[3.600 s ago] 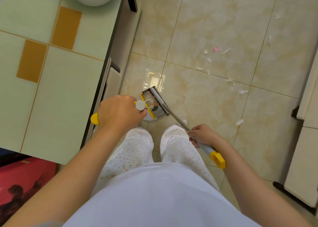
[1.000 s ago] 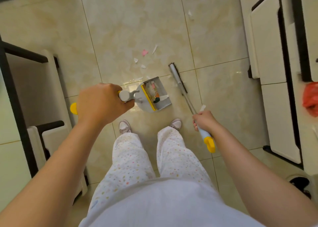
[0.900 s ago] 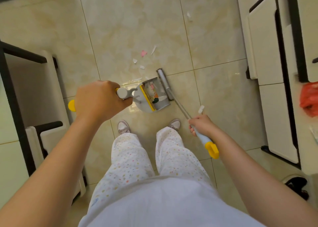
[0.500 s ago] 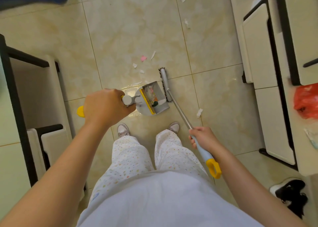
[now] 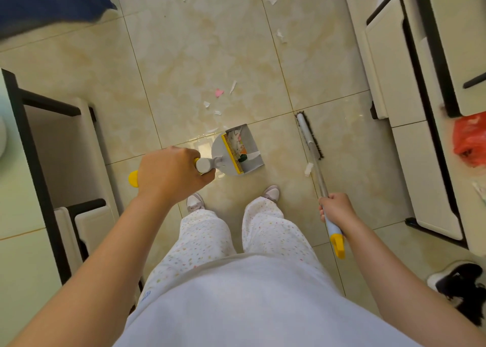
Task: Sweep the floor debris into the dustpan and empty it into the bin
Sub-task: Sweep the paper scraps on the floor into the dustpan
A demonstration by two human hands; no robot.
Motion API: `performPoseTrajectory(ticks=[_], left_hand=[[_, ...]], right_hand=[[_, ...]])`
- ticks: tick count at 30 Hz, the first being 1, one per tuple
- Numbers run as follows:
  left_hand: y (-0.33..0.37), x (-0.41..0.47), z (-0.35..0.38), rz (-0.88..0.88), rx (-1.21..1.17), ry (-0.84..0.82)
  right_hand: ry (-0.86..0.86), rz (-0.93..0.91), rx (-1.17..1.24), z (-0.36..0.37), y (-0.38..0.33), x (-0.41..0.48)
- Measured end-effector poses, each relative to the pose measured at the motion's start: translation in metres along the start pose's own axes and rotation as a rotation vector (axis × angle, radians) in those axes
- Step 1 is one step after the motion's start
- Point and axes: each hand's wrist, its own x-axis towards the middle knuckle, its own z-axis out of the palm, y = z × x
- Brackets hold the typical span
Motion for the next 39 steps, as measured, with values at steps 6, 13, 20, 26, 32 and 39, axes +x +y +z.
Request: performPoseTrajectory(ticks=[6,13,20,26,32,39], left_hand=[[0.022,0.011,-0.004,0.142,0.104,-0.015],[0.055,0.023,-0.008,0.190,0.157,-0.091],[0.086,0.035,-0.006,0.184,0.125,-0.127],[0.077,0.030,-0.005,0.137,0.089,-0.092],[0.058,0.015,0.002,0.000,-0.042,-0.065],[0.038,-0.006,-0.003,-0.226,-0.178,-0.059]], right_hand=[[0.057,0.115,0.086,-0.009,0.035,0.014],[-0.096,0.154,0.325,-0.004,0.032,0.008],[-0.317,0.130,0.481,-0.013,0.001,-0.012],[-0.405,0.154,0.600,-0.024,-0.024,-0.027],[-0.272,0.031,0.331,-0.032,-0.022,-0.026],[-0.221,-0.019,0.182,-0.034,-0.034,-0.024]])
